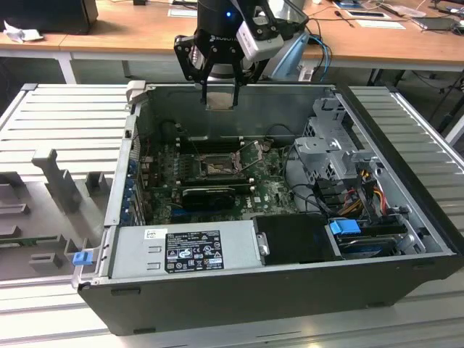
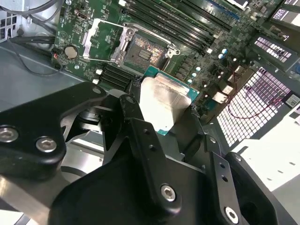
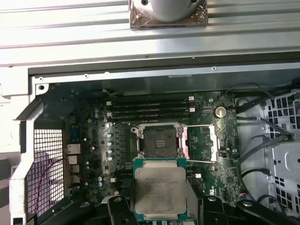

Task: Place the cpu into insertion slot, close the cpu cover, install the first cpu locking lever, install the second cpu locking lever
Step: 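Place the cpu into insertion slot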

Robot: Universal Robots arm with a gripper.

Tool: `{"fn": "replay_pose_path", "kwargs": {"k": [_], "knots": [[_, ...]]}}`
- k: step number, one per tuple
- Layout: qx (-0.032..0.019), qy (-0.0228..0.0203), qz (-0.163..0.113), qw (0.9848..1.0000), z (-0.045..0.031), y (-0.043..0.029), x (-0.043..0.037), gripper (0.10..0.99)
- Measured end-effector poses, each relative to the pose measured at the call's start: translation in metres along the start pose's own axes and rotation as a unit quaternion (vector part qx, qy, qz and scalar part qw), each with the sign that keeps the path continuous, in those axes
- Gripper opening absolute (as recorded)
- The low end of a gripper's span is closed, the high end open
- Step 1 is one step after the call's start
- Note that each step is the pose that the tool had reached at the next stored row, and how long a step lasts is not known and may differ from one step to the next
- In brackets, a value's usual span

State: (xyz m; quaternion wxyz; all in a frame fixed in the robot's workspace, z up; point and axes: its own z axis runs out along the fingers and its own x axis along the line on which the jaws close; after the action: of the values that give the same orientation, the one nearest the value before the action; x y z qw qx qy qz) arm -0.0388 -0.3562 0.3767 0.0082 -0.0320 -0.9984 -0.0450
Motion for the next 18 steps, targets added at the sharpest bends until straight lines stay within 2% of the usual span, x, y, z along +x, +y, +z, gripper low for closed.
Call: {"fn": "replay_pose_path", "kwargs": {"k": [18], "knots": [[-0.0005,-0.0024,0.027,0.9996,0.0,0.0,0.0,0.529]]}}
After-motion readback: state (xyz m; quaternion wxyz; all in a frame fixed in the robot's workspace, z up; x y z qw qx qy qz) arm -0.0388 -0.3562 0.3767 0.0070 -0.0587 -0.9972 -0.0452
